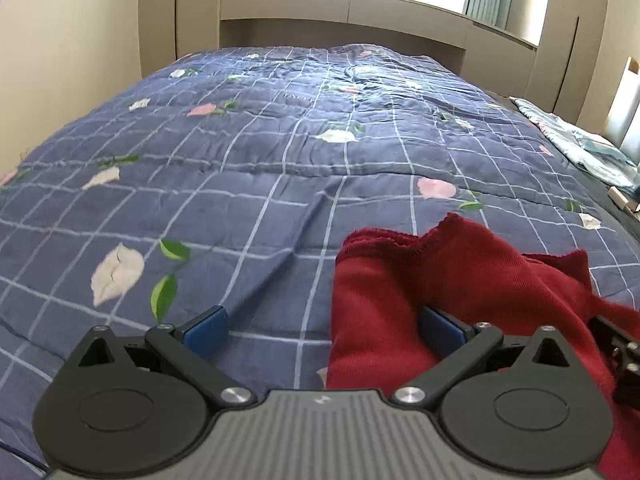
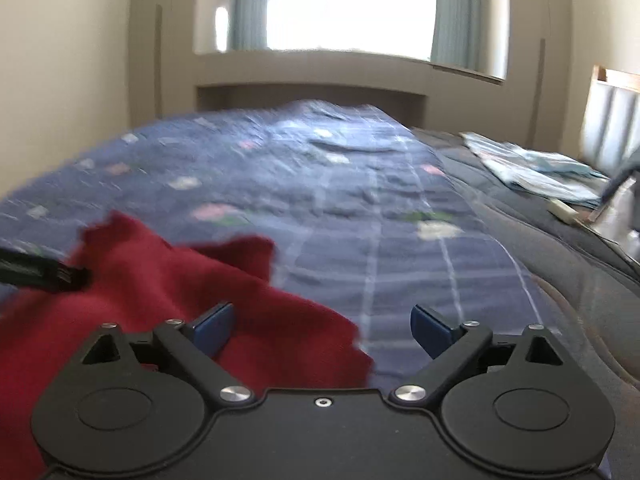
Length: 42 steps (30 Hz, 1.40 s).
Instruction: Fold small clothes
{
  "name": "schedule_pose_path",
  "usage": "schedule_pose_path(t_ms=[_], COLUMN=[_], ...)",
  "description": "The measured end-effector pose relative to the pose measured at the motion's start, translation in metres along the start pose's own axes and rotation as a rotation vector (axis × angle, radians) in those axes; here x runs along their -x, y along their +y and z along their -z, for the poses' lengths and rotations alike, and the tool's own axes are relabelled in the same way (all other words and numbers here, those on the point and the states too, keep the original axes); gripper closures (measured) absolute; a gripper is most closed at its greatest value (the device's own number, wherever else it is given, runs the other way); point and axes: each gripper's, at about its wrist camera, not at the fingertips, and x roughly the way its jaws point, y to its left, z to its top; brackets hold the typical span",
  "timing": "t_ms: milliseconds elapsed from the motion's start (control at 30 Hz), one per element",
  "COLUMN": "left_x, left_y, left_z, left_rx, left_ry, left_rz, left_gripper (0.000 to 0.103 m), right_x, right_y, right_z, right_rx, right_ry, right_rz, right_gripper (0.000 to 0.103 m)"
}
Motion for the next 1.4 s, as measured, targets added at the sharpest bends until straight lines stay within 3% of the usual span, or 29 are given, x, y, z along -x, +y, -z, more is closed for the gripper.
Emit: schedule_pose_path(t_ms=[233, 400, 867, 1100, 1300, 1400], left_x=[-0.009, -0.014, -0.011, 0.016, 0.055, 0.056], left_y=[-0.004, 0.007, 0.004, 0.019, 0.025, 0.026], left_z=[0.002, 0.001, 0.001, -0.006, 0.016, 0.032], left_rx=[-0.015, 0.036, 0.030, 0.095, 0.066, 0.046], left_ry=[0.017, 0.044, 0.033, 0.025, 0.000, 0.043], left_rz=[-0.006, 0.039, 0.027, 0.072, 0.205, 0.213], left_gripper=[0.000, 0.000, 0.000, 0.000, 0.000, 0.001], right_x=[-0.017, -0.015, -0.011, 0.023, 0.061, 0.066], right_y=[-0.016, -0.014, -0.021, -0.032, -0.027, -0.021], right_z=[0.009, 0.011, 0.011, 0.011, 0.026, 0.038], right_rx=[-0.129, -0.116, -0.162, -0.259, -0.329, -0.352], right_ry=[0.062, 0.054, 0.026, -0.048, -0.019, 0.043], right_rz=[0.005, 0.022, 0.009, -0.031, -0.057, -0.055], right_gripper=[0.006, 0.006, 0.001, 0.001, 0.001, 0.014])
